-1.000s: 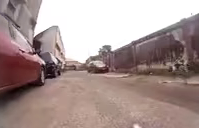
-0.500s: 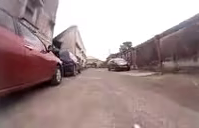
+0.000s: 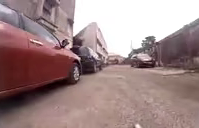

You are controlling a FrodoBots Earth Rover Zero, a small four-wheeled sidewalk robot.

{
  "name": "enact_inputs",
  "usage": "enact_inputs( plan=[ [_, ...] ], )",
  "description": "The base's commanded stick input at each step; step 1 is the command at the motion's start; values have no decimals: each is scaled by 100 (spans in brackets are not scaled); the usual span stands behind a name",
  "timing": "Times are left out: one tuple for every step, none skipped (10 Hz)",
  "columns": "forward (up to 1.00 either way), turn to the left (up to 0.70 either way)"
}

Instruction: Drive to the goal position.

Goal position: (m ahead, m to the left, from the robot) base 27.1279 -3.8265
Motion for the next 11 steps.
enact_inputs(
  plan=[
    [100,0],
    [100,0],
    [100,0],
    [100,0],
    [100,0],
    [100,0],
    [100,-27],
    [0,-45],
    [0,-45],
    [0,-45],
    [0,-45]
  ],
)
